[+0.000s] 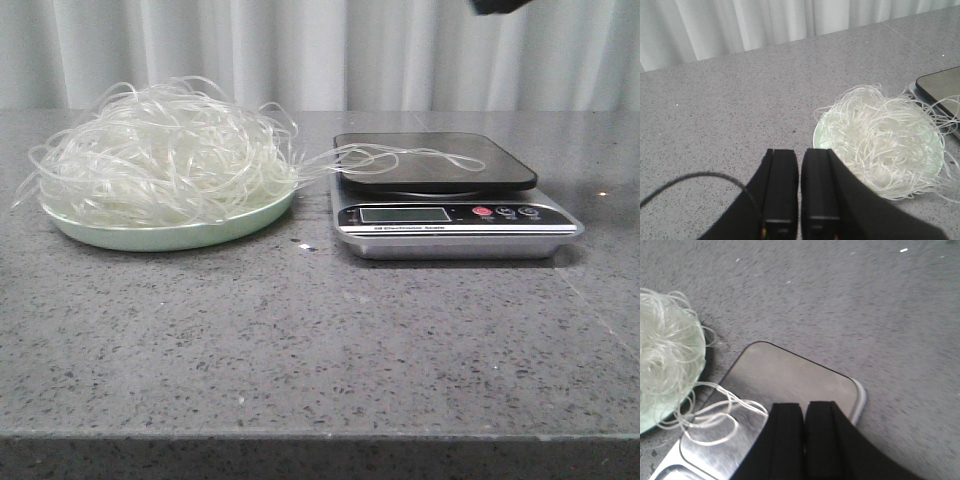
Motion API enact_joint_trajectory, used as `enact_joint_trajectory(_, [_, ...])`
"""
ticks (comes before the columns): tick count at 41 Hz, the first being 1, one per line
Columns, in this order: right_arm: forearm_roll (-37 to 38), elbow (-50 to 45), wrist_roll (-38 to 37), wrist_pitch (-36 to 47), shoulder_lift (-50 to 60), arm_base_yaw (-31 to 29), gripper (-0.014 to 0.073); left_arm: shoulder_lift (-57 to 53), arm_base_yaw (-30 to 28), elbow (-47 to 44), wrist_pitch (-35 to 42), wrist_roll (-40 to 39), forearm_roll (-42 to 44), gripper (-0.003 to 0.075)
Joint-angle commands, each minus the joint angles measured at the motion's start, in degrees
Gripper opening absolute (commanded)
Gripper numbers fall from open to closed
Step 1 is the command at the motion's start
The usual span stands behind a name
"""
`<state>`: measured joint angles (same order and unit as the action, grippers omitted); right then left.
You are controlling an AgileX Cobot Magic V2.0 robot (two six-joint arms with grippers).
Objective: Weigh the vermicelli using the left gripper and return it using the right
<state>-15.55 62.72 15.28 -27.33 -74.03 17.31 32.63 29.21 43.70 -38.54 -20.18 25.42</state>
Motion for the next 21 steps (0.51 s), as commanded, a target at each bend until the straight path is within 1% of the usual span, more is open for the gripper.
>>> enact_joint_trajectory(1, [-0.04, -4.43, 0.42, 7.69, 7.85, -1.43, 0.0152, 0.06, 0.03, 1.39, 4.12, -0.69, 1.18, 0.0144])
enact_joint_trajectory(10, [-0.04, -17.01, 0.42, 13.6, 20.82, -2.14, 0.0152, 0.06, 0.03, 1.39, 4.16, -0.69, 2.81, 0.0144])
enact_joint_trajectory(21, [-0.14, -35.08, 0.42, 23.87, 34.7, -2.14, 0.0152, 0.06, 0.03, 1.39, 4.6, -0.69, 3.6, 0.0144])
